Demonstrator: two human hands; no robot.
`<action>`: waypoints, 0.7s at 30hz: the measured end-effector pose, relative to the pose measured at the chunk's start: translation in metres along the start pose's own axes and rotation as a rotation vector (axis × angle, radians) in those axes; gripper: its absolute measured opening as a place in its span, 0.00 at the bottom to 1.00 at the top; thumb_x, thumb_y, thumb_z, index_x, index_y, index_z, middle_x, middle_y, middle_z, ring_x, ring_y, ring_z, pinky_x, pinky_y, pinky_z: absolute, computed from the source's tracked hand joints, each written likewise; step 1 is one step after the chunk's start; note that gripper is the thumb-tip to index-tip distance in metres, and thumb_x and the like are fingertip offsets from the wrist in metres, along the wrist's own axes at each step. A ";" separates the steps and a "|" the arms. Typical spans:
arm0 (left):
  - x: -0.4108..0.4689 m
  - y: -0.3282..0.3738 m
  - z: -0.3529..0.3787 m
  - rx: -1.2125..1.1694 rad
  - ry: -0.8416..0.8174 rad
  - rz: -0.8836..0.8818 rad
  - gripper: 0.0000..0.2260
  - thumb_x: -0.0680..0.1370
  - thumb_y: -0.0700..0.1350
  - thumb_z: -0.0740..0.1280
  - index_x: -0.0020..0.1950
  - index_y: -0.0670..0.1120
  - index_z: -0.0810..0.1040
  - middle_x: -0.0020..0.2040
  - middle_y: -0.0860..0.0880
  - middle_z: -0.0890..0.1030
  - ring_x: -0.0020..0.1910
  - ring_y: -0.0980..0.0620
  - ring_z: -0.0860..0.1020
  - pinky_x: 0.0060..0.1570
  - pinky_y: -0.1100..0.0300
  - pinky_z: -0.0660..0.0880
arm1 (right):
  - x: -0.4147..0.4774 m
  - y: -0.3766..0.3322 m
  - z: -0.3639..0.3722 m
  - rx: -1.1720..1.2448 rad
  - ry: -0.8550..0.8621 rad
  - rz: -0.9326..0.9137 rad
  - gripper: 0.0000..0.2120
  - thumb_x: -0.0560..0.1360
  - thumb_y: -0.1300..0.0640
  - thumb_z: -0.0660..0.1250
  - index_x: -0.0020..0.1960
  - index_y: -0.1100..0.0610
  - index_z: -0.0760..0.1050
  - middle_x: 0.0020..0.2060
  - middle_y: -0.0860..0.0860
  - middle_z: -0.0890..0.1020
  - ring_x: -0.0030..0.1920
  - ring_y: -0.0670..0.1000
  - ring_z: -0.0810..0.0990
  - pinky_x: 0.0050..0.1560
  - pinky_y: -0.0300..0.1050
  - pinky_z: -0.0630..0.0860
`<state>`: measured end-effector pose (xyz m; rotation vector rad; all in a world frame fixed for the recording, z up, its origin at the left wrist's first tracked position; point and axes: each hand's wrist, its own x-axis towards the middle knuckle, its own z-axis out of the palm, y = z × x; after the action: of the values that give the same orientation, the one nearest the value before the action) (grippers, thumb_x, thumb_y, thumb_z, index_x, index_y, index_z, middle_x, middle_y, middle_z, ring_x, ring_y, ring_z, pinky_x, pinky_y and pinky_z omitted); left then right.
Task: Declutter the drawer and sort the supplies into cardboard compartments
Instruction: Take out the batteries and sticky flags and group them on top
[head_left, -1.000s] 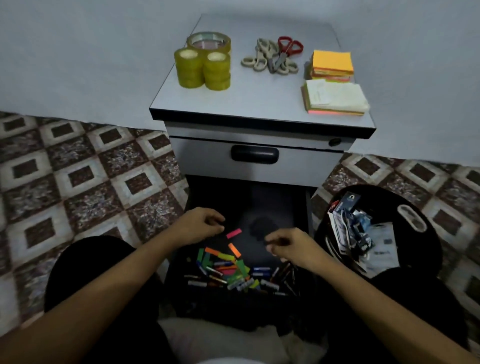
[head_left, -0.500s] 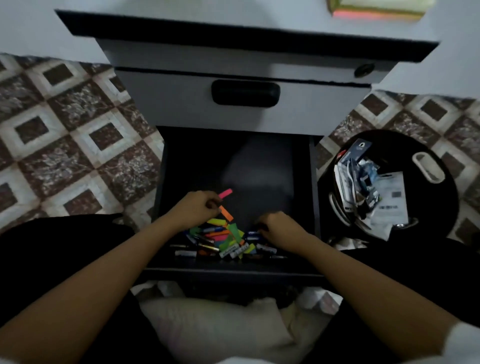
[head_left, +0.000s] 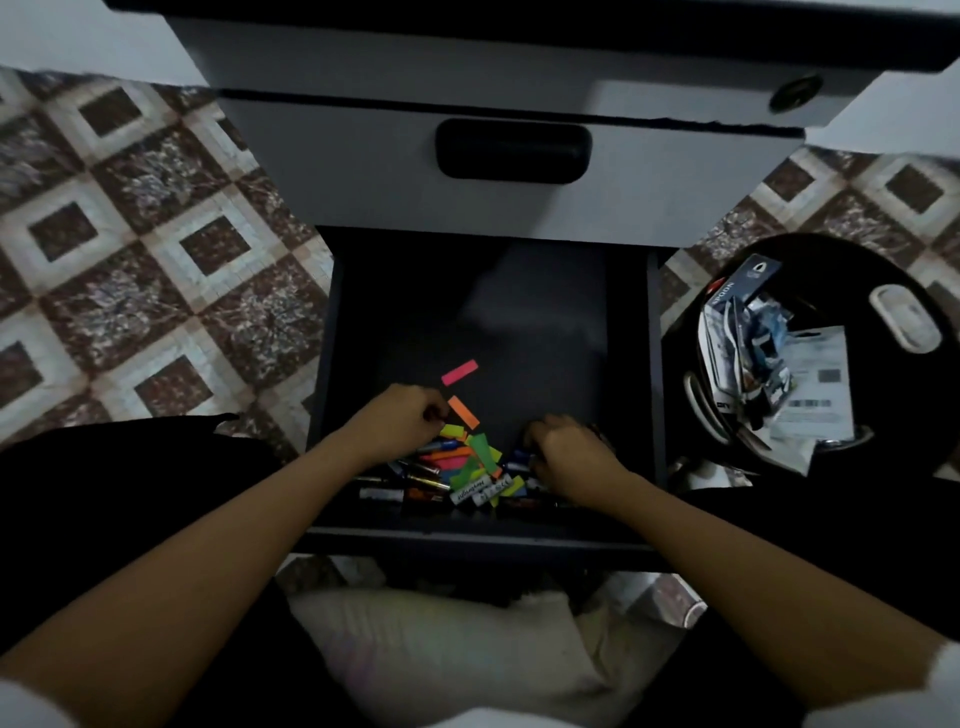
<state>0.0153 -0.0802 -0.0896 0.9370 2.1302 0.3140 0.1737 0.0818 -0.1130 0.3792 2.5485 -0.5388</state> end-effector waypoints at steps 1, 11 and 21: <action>-0.001 0.000 0.002 0.041 -0.014 0.005 0.10 0.77 0.42 0.65 0.57 0.43 0.79 0.54 0.46 0.80 0.51 0.51 0.78 0.49 0.61 0.73 | 0.001 0.000 -0.004 0.110 0.013 0.035 0.12 0.76 0.60 0.62 0.59 0.60 0.72 0.57 0.58 0.76 0.58 0.57 0.74 0.52 0.44 0.70; -0.001 0.000 0.024 0.247 -0.088 0.018 0.09 0.78 0.45 0.63 0.56 0.43 0.75 0.54 0.45 0.75 0.51 0.49 0.76 0.48 0.57 0.73 | 0.006 0.002 -0.032 0.332 0.031 0.068 0.17 0.75 0.59 0.68 0.62 0.61 0.76 0.57 0.57 0.78 0.56 0.54 0.77 0.51 0.36 0.68; 0.005 -0.010 -0.010 -0.134 0.104 -0.071 0.11 0.76 0.43 0.69 0.57 0.42 0.80 0.47 0.48 0.79 0.44 0.56 0.75 0.38 0.68 0.66 | -0.001 -0.010 0.002 -0.163 -0.057 -0.130 0.13 0.76 0.60 0.62 0.60 0.59 0.73 0.56 0.57 0.76 0.57 0.58 0.75 0.52 0.49 0.74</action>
<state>0.0005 -0.0823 -0.0903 0.7821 2.2014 0.4725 0.1717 0.0714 -0.1112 0.1385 2.5517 -0.3785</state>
